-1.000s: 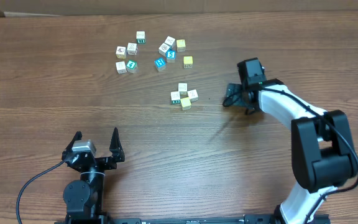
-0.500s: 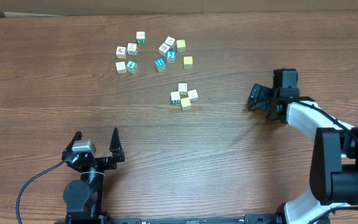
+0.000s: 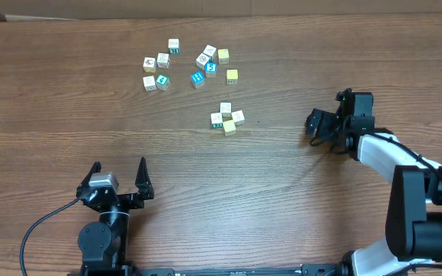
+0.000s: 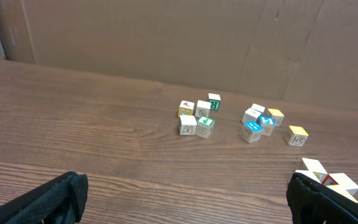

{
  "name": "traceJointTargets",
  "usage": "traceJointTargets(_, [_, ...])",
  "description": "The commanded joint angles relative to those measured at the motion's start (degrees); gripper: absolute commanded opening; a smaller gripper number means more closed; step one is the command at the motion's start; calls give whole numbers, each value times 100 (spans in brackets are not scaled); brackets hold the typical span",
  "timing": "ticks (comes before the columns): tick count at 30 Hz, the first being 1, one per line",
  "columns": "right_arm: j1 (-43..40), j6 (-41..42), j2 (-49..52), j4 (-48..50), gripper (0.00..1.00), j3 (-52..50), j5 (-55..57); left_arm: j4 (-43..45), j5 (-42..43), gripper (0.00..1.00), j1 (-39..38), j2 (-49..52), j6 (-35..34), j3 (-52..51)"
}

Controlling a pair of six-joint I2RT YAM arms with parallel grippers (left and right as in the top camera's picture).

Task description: Form a circle

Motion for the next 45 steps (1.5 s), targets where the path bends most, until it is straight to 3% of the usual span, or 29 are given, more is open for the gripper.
traceJointTargets(1, [-4, -20, -184, 256, 100, -466, -354, 7, 50, 100, 39, -59, 85, -22])
traceJointTargets(8, [-4, -339, -710, 1648, 100, -1696, -476, 7, 50, 100, 39, -59, 85, -22])
traceJointTargets(13, [-4, -962, -1255, 1991, 100, -2188, -713, 7, 50, 100, 39, -59, 85, -22])
traceJointTargets(26, [-4, -984, -2354, 2592, 100, -3980, -417, 7, 50, 100, 39, -59, 85, -22])
traceJointTargets(34, [-4, -1008, -2780, 4157, 100, -4605, -122, 7, 50, 100, 39, -59, 85, -22])
traceJointTargets(45, [-4, -1003, -2898, 4183, 100, -4710, -181, 7, 50, 100, 39, -59, 85, -22])
